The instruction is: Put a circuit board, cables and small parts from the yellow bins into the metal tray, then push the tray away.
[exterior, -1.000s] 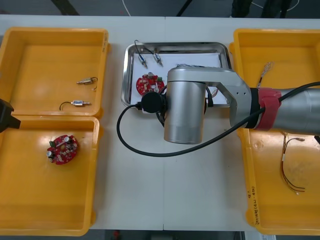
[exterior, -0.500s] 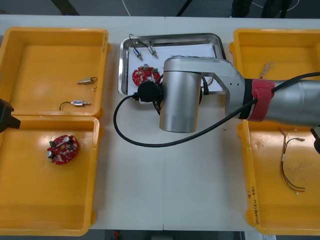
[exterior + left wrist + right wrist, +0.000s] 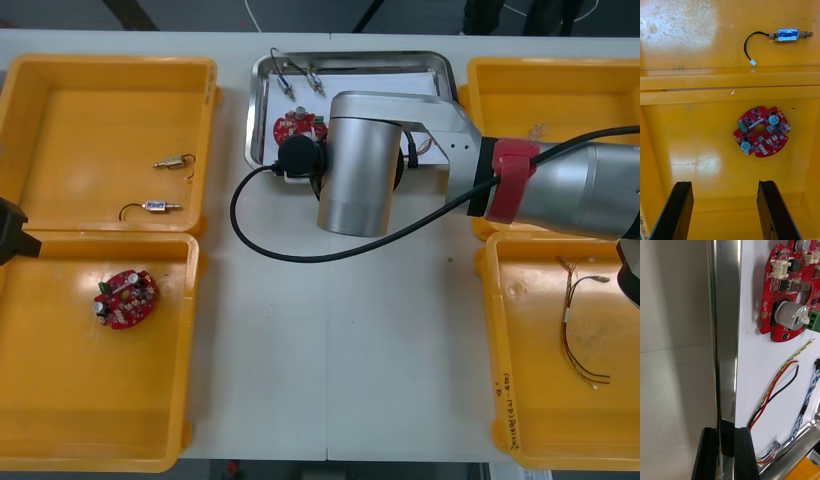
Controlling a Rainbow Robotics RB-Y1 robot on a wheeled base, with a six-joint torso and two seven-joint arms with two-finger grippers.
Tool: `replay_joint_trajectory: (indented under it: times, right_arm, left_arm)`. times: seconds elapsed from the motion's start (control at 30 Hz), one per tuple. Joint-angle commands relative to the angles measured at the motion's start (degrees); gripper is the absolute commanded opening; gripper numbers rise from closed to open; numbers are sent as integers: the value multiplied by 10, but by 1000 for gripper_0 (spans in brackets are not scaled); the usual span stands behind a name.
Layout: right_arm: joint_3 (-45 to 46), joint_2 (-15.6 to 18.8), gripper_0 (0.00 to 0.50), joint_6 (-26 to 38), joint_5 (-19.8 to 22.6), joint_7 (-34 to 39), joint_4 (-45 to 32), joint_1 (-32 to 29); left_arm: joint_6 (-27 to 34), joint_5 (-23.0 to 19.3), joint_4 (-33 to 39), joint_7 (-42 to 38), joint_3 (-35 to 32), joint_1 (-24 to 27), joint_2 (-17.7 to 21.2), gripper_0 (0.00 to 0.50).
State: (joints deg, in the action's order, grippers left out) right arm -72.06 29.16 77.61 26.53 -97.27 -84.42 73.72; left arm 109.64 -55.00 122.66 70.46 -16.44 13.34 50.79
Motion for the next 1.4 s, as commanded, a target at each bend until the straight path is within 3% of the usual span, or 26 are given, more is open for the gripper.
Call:
replay_joint_trajectory:
  times: [0.03, 1.13, 1.2, 1.27, 1.3, 1.33, 1.37, 1.4]
  right_arm:
    - [-7, -20, 0, -17, -12, -28, 18, 38]
    - [-7, -27, 0, -107, -33, -40, 101, 38]
    - [-7, -27, 83, -110, -32, -42, 102, 38]
    - [-7, -27, 360, -110, -32, -42, 105, 38]
    - [-7, -26, 424, -110, -32, -42, 106, 38]
    - [-7, -27, 424, -111, -32, -40, 106, 38]
    - [-7, -27, 500, -112, -32, -39, 106, 39]
    - [-7, -27, 500, -111, -32, -39, 107, 38]
  left_arm:
    - [4, -5, 17, 16, -16, -9, 27, 500]
    - [4, -5, 17, 16, -16, -9, 27, 500]
    - [4, -5, 17, 16, -16, -9, 27, 500]
    - [4, -5, 17, 16, -16, -9, 27, 500]
    - [4, -5, 17, 16, -16, -9, 27, 500]
    - [4, -5, 17, 16, -16, -9, 27, 500]
    - [4, -5, 17, 16, -16, -9, 27, 500]
    - [4, -5, 17, 16, -16, -9, 27, 500]
